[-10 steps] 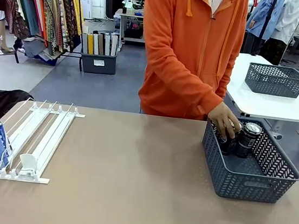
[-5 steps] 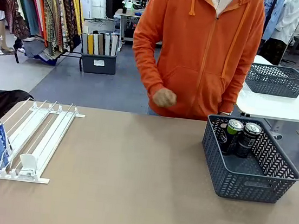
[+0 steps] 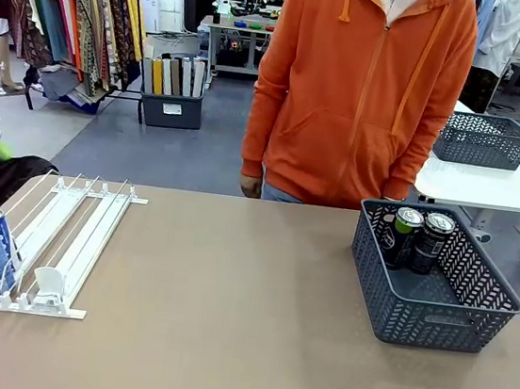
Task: Retrieve and store the cans from the dispenser.
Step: Pick up one can from the Automatic Can Dispenser and place it in the middle of the table.
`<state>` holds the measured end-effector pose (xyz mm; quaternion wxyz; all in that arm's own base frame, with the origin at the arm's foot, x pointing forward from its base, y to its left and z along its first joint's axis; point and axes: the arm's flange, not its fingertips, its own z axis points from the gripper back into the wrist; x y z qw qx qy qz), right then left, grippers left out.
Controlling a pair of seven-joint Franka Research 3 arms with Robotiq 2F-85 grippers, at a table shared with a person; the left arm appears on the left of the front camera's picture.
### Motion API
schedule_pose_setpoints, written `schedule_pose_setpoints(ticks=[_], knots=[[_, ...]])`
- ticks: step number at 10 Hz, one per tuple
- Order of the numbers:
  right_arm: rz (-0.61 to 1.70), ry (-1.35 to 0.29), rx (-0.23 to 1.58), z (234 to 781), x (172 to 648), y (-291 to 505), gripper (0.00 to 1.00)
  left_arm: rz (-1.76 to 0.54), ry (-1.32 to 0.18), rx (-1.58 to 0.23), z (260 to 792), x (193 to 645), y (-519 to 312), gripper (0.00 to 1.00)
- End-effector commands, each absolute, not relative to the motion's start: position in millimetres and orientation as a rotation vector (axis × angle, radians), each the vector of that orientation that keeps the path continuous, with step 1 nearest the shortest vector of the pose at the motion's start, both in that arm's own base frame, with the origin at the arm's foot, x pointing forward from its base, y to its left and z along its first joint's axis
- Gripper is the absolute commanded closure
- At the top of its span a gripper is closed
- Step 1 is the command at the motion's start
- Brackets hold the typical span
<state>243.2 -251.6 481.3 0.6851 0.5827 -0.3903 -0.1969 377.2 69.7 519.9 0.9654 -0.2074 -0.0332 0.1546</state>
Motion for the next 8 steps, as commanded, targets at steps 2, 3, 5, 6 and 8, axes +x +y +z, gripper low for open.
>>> schedule_pose_setpoints(ticks=[2,3,5,6,8], knots=[[-0.433,-0.909,1.318,485.2,246.7,-251.6,0.00,0.215,0.106,-0.006,506.2,383.7,64.6,0.00],[-0.433,-0.909,1.318,485.2,246.7,-251.6,0.00,0.277,0.038,-0.015,508.1,390.6,61.8,0.00],[-0.433,-0.909,1.318,485.2,246.7,-251.6,0.00,0.275,0.045,-0.114,502.9,377.3,65.4,0.00],[-0.433,-0.909,1.318,485.2,246.7,-251.6,0.00,0.275,0.045,-0.114,502.9,377.3,65.4,0.00],[-0.433,-0.909,1.318,485.2,246.7,-251.6,0.00,0.252,0.066,-0.025,482.6,391.3,45.4,0.00]])
